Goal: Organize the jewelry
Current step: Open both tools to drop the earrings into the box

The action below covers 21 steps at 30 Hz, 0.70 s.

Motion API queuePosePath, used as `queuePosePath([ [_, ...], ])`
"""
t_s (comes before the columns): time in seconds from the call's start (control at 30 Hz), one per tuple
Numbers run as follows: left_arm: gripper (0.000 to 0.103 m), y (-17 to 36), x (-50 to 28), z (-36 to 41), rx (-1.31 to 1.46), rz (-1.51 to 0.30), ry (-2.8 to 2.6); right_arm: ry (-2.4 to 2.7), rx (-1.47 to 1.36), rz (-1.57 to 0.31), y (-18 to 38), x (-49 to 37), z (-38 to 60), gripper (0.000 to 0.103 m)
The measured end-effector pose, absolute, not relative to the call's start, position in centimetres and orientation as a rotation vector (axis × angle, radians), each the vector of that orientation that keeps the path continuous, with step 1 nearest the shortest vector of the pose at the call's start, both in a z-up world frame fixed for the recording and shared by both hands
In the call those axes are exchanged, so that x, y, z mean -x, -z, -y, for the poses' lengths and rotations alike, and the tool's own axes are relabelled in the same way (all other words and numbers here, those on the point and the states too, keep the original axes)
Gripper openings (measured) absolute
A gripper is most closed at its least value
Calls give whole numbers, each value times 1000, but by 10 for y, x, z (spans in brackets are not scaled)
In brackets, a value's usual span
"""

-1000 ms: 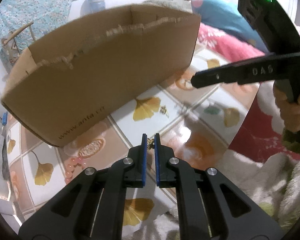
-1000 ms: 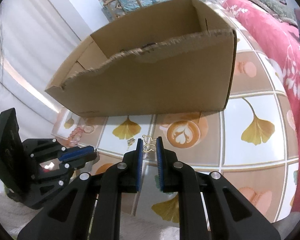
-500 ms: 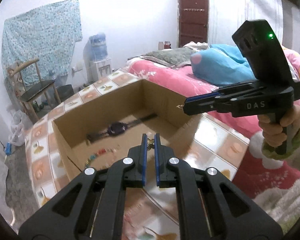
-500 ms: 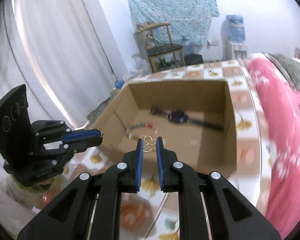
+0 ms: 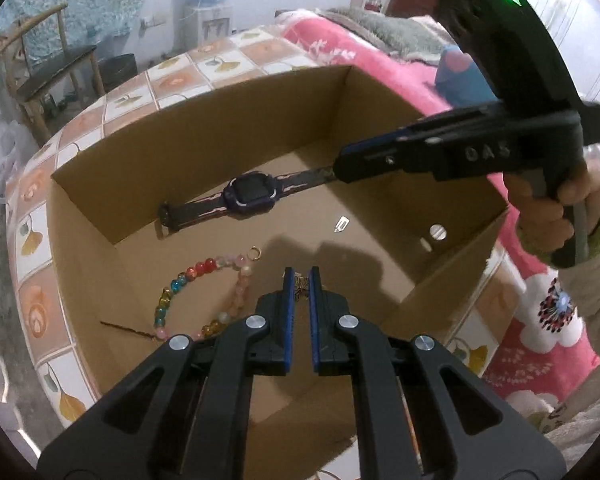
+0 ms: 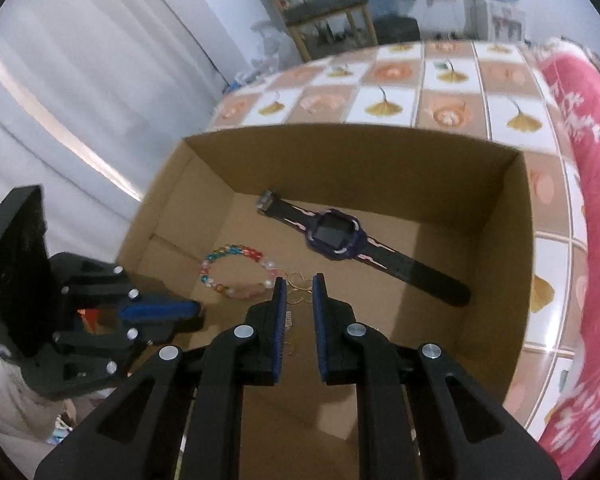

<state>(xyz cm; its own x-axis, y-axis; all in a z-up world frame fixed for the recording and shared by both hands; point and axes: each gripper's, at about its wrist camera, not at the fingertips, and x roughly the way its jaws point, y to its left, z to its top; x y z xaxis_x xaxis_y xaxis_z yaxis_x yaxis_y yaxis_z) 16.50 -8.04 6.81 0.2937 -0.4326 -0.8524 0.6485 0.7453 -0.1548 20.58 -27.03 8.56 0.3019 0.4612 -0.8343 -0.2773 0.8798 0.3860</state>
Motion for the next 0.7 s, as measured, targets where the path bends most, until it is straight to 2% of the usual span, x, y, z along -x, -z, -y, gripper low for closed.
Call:
queuePosePath([
  [0.13,10,-64,-169,81,-224,-1055,723,-489,-194,-1166,-82,-210,274,15],
  [0.17,13,-63,-169,80,-216,-1054,722,-491,-201,-1159,-83,-209,275,15],
  [0.37,16,-72,-169,73,-195,-1022,707,-488,-211,-1115,-94,-205,281,25],
  [0.53,26,-88,-159,64,-179,-965,698,-492,-220,-1033,-117,-186,290,36],
  [0.7,48,-109,-136,51,-170,-881,670,-481,-254,-934,-146,-153,304,41],
])
